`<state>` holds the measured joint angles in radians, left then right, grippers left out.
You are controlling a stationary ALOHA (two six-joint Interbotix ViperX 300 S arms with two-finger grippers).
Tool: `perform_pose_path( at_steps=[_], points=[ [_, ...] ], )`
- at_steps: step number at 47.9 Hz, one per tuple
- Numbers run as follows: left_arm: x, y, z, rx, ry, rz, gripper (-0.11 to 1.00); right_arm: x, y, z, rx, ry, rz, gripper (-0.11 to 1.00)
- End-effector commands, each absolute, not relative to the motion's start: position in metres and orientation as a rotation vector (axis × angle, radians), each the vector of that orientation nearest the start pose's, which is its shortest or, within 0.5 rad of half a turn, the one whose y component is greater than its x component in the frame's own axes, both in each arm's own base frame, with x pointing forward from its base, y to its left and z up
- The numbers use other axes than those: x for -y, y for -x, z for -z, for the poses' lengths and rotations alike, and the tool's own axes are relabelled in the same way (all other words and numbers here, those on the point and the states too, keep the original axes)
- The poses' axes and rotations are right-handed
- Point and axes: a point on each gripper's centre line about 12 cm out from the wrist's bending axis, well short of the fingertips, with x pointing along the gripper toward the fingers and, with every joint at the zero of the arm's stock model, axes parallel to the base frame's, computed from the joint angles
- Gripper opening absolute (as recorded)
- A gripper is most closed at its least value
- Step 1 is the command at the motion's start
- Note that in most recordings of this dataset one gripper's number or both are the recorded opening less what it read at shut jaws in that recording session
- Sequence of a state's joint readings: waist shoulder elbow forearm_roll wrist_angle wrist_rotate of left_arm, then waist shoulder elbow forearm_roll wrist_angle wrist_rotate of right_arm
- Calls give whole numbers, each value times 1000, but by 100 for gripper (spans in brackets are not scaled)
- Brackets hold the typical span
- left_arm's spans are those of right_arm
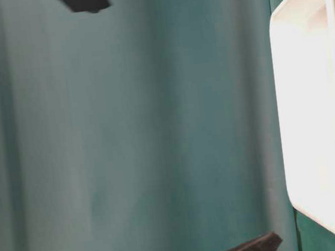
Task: Put the tape alternately from left to right into the white case.
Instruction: 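Lift the red tape roll and carry it into the white tray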
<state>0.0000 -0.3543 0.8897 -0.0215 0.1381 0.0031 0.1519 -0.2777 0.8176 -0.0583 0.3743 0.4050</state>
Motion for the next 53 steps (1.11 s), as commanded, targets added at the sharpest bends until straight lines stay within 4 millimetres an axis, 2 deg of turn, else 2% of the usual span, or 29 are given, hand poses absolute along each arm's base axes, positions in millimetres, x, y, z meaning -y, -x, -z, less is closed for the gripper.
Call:
perform_pose_path(
  at_steps=[1,8,15,26,39,53],
  points=[
    [1,-306,-211,-644,19,0,83,-36,-308,-200,-868,-252,54,26],
    [1,-306,-211,-646,19,0,83,-17,-315,-200,-835,-251,100,26],
    [1,-306,-212,-641,19,0,83,13,-332,-207,-772,-220,162,26],
    [2,-306,-211,-644,20,1,83,56,-356,-206,-774,-176,260,26],
    [2,-306,-212,-643,18,3,83,89,-391,-194,-821,-168,330,26],
    [3,-305,-209,-649,16,4,83,115,-413,-188,-866,-144,385,26]
  ],
)
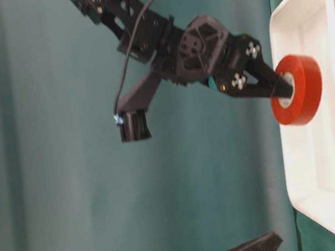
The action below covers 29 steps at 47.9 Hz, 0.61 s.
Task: Put the tape alternately from left to right into the white case.
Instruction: 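Lift the red tape roll and carry it into the white tray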
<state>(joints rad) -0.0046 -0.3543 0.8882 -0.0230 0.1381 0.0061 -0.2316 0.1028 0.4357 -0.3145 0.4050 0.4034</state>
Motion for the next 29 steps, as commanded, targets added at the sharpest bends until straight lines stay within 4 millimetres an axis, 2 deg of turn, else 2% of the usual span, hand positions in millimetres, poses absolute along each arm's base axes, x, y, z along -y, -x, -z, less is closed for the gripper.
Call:
perform_pose_path(
  at_steps=[1,17,29],
  points=[
    [3,-305,-209,-650,16,4,83,116,-414,-188,-868,-141,388,26],
    [3,-304,-208,-652,15,5,83,136,-418,-171,-896,-156,425,26],
    [3,-303,-207,-658,18,4,83,137,-423,-166,-868,-154,411,26]
  ],
)
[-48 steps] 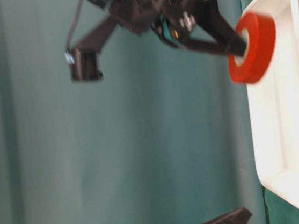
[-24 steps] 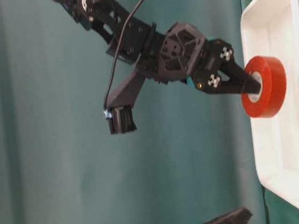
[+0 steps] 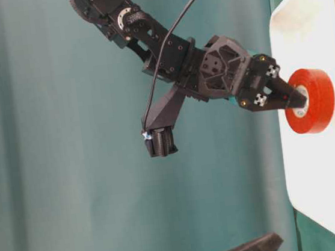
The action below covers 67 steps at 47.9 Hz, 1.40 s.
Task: Put the tape alternately from left to right into the white case.
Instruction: 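Lift the red tape roll and carry it into the white tray, then lower the red roll into the tray and open the right gripper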
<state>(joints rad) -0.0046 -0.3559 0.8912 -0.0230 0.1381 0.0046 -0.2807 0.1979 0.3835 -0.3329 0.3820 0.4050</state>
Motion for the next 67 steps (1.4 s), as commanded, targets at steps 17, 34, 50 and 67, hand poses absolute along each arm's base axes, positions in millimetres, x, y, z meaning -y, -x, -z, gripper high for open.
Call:
perform_pose_path(
  at_steps=[17,34,50,67],
  points=[
    [3,-303,-207,-655,16,4,83,137,-426,-164,-854,-146,401,26],
    [3,-304,-208,-654,19,4,83,139,-424,-159,-875,-108,397,27],
    [3,-304,-208,-655,22,3,83,139,-424,-160,-876,-90,396,80],
    [3,-304,-207,-655,22,3,83,139,-423,-159,-880,-89,396,79]
  ],
)
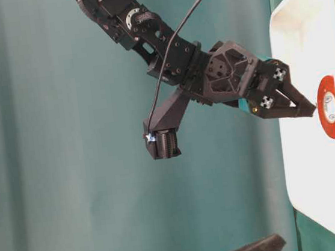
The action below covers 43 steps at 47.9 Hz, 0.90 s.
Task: Put the tape alternately from left to right into the white case.
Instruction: 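Lower the red roll into the tray and open the right gripper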
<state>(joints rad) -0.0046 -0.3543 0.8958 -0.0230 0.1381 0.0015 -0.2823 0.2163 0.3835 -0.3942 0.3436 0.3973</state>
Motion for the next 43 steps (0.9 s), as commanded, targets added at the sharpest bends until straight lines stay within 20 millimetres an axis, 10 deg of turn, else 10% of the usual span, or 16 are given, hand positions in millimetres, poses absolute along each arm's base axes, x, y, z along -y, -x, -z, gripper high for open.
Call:
perform_pose_path(
  at_steps=[1,43],
  points=[
    [3,-304,-208,-655,22,3,83,139,-423,-159,-878,-89,396,79],
    [3,-301,-205,-666,21,3,83,62,-388,-210,-771,-18,238,79]
  ],
)
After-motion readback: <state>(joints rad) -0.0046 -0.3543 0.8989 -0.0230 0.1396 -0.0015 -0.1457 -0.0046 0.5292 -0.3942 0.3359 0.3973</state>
